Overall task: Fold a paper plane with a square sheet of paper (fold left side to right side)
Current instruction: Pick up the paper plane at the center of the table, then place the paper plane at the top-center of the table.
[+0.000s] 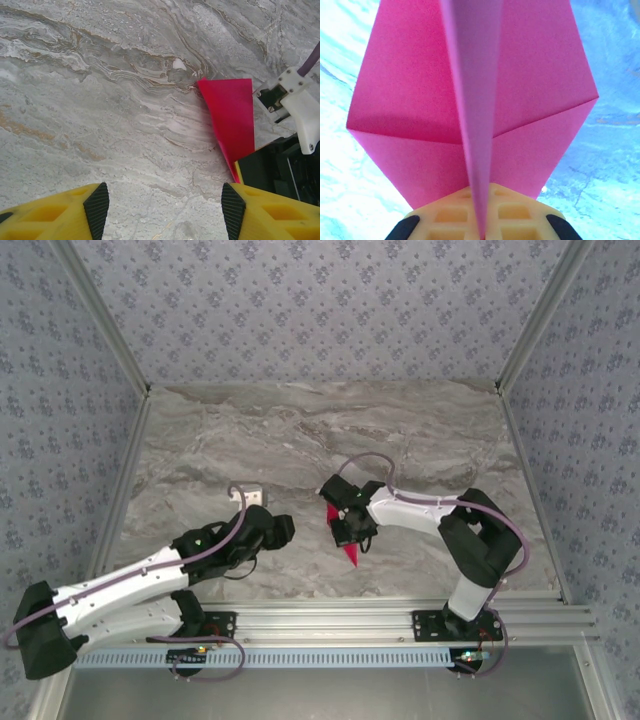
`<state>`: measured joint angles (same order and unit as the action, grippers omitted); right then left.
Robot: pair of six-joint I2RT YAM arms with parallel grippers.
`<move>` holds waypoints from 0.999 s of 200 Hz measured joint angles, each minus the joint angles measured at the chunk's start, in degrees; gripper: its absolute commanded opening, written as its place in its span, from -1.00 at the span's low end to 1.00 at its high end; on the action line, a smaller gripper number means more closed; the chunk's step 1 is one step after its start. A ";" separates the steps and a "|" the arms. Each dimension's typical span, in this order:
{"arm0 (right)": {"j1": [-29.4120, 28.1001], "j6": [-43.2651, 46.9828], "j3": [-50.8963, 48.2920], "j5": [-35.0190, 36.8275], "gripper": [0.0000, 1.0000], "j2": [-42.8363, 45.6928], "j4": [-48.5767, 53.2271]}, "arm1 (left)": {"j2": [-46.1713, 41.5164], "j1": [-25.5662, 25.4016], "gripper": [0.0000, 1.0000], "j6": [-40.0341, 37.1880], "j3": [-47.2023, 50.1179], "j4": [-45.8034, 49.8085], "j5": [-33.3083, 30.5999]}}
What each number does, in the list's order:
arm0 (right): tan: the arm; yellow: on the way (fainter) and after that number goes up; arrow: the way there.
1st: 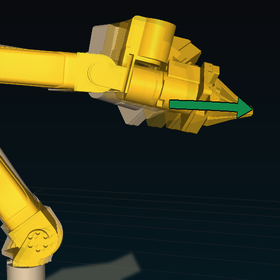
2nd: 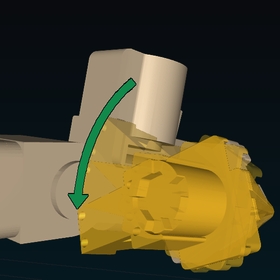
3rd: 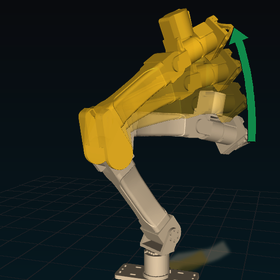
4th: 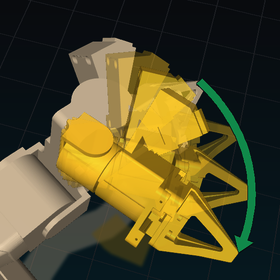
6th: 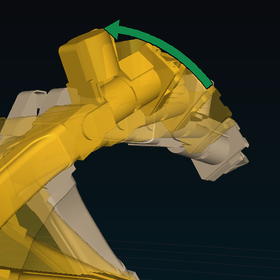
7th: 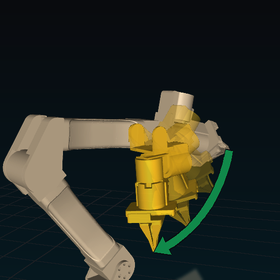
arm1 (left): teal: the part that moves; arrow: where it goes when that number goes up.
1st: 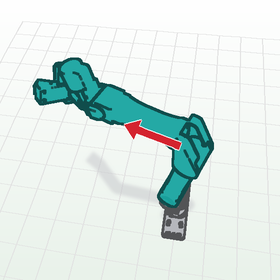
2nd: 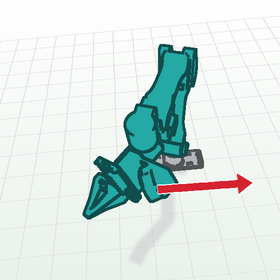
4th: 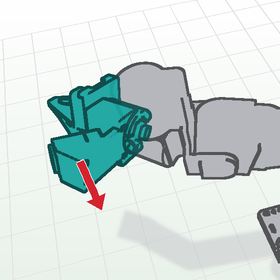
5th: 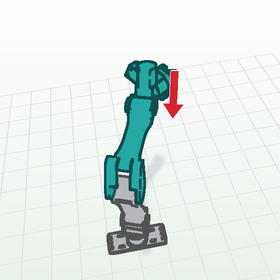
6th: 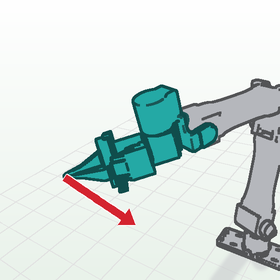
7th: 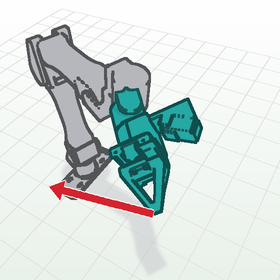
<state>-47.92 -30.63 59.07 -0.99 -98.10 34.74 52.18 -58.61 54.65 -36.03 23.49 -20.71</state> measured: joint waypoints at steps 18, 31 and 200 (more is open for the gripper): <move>1.92 0.50 1.99 -0.02 -0.95 0.15 1.14 | -1.16 0.02 0.44 -0.11 0.00 0.61 -0.17; 3.85 1.11 4.02 -0.02 -0.96 0.15 1.95 | -2.40 0.00 0.60 -0.52 0.02 0.79 -0.15; 17.46 5.05 53.05 6.69 -0.89 -35.85 19.58 | -6.86 0.00 0.97 -9.86 0.37 0.68 2.29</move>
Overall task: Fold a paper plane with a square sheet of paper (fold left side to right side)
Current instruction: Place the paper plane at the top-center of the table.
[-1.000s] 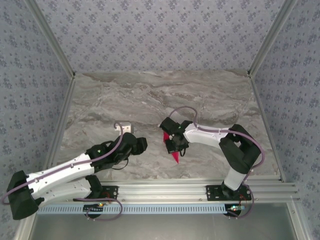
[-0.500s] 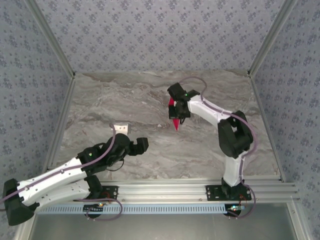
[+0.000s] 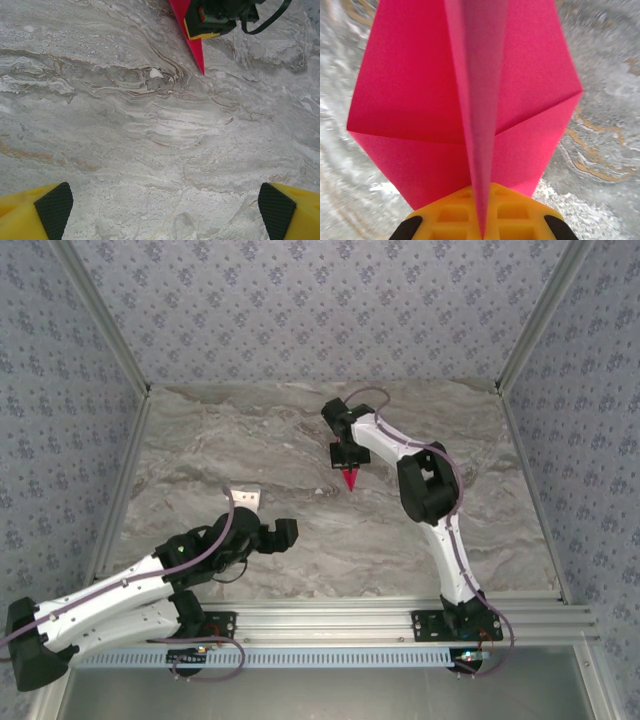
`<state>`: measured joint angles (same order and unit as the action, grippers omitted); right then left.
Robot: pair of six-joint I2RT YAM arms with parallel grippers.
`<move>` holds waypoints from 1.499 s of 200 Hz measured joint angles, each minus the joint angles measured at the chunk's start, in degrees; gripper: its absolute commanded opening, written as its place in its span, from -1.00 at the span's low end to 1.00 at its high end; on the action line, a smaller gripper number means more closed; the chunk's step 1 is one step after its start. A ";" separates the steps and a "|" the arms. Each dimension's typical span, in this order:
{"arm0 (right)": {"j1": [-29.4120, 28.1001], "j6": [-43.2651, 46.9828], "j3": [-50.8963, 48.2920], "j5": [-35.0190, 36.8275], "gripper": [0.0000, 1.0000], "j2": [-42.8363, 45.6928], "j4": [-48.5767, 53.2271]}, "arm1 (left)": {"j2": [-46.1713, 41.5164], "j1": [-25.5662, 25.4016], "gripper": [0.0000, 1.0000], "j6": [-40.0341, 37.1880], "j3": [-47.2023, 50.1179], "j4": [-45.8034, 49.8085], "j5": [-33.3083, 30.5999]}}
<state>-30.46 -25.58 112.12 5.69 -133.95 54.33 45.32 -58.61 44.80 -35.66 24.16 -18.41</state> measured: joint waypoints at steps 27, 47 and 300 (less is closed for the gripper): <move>0.11 0.48 1.01 -0.96 -0.67 -0.61 0.37 | 0.00 0.02 0.97 0.00 0.00 0.17 0.00; 0.11 1.03 1.31 -1.66 -0.56 -1.40 0.35 | -0.02 0.02 0.97 0.02 0.00 0.31 0.00; -1.79 4.26 -18.84 0.39 0.21 26.36 -1.38 | 0.11 28.41 0.97 -4.57 -0.09 2.27 6.29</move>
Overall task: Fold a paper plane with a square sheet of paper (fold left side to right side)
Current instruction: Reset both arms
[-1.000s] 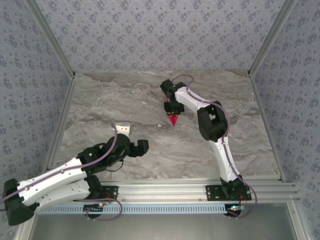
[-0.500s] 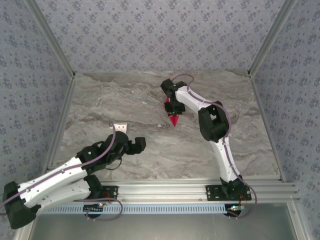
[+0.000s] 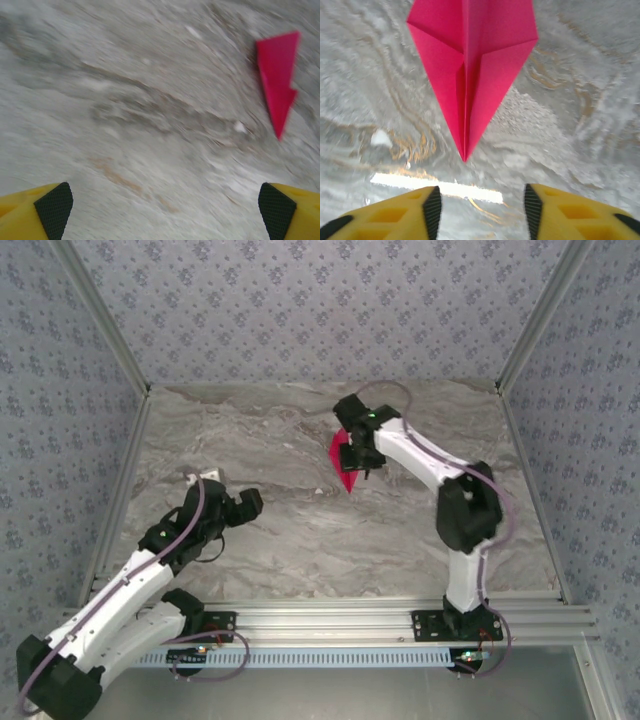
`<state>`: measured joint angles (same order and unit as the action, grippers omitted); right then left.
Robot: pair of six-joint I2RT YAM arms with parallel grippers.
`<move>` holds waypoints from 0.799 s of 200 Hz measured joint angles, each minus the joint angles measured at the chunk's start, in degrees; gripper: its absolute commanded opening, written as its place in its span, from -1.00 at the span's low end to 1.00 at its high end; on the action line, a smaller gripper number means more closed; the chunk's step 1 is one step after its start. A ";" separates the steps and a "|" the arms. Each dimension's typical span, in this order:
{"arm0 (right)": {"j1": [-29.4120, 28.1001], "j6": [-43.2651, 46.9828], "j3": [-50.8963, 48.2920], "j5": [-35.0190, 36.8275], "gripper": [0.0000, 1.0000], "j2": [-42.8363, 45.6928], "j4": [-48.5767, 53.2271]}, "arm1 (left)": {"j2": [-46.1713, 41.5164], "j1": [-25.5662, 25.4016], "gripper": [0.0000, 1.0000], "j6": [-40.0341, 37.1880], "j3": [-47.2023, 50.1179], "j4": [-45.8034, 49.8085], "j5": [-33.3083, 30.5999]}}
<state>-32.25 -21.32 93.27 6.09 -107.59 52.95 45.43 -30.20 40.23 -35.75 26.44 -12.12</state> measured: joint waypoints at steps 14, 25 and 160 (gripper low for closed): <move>0.42 0.81 -6.71 0.85 0.36 8.92 -2.60 | -0.02 2.71 0.96 -0.85 -0.28 0.74 -4.07; 1.31 1.55 -12.00 1.68 0.49 15.93 -5.18 | 0.00 4.13 0.96 -1.90 -0.42 0.83 -7.72; 26.71 13.11 -65.29 6.05 1.00 43.80 -50.84 | -0.48 15.61 0.96 -28.46 16.44 -26.86 -22.58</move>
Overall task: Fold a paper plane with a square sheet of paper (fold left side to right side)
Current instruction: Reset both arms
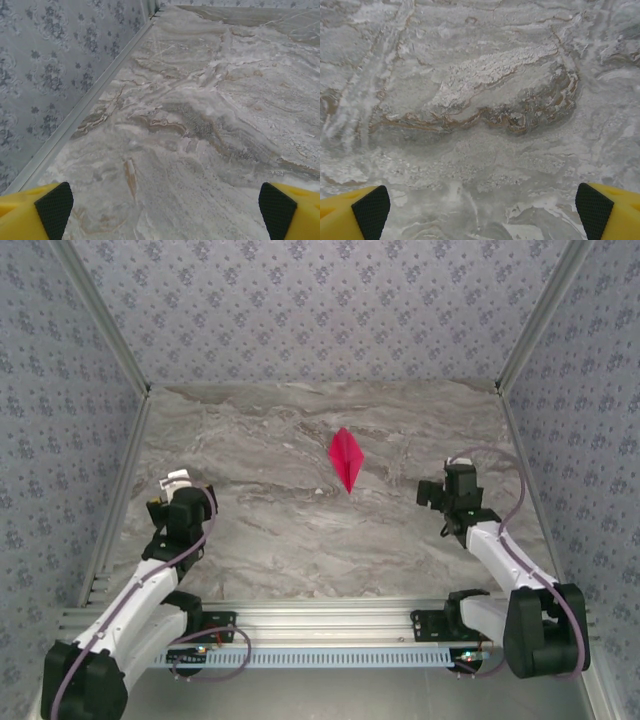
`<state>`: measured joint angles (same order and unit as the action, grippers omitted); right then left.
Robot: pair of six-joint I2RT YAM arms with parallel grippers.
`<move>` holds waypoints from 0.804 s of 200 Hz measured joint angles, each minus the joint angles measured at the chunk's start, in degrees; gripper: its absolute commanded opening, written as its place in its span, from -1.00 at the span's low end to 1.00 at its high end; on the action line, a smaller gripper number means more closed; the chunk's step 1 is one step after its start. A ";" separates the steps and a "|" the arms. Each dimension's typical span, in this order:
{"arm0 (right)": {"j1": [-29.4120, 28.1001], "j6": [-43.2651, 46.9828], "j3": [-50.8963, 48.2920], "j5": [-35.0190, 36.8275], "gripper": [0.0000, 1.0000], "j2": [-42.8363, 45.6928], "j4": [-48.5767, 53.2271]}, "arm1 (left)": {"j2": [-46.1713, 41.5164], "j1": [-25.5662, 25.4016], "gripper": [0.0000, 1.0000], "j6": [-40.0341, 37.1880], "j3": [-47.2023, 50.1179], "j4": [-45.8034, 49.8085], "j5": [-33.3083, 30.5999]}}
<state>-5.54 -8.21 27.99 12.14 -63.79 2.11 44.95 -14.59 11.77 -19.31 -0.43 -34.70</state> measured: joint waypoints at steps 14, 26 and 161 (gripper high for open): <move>0.52 1.20 -1.75 -0.83 1.00 -2.23 -5.79 | 0.98 2.25 0.96 -1.60 2.47 -4.17 2.78; 0.81 2.12 -3.06 -1.64 1.00 -4.26 -11.02 | 2.40 3.74 0.96 -2.43 4.50 -7.65 4.57; 4.50 12.70 -8.52 -11.39 1.00 -18.16 -46.38 | 32.59 9.97 0.97 -12.33 3.39 -43.91 23.67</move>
<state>-1.04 4.49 19.46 0.75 -81.95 -44.27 77.54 -4.62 -0.56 -15.92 -44.34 -11.03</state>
